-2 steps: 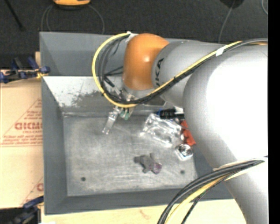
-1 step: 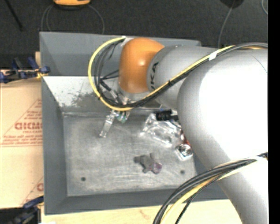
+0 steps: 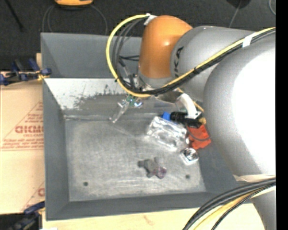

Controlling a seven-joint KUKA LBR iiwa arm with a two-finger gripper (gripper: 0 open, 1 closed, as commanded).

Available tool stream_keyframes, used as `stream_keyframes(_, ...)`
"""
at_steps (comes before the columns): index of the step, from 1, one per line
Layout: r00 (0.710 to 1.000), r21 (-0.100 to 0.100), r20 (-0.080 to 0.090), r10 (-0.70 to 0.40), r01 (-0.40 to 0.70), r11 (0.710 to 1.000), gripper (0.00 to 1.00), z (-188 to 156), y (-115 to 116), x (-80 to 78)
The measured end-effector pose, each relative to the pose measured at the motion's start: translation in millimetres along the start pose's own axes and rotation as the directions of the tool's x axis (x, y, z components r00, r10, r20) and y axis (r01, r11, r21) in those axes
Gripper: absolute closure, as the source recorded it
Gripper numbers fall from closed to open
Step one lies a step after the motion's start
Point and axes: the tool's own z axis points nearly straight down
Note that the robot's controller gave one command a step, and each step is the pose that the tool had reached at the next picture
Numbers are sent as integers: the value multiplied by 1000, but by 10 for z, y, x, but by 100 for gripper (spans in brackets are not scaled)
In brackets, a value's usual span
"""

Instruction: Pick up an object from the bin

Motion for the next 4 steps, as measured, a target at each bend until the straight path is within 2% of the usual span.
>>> stream_keyframes(1,951,10,-3,309,-309,951,0,131,-171,-209)
stream_keyframes(2,984,5,2,179,-179,984,0,-23,-365,-556)
stream_keyframes(3,954,-14,26,-299,300,954,0,620,-856,-587)
stream_keyframes(4,955,-13,23,-296,296,955,100,614,-857,-585)
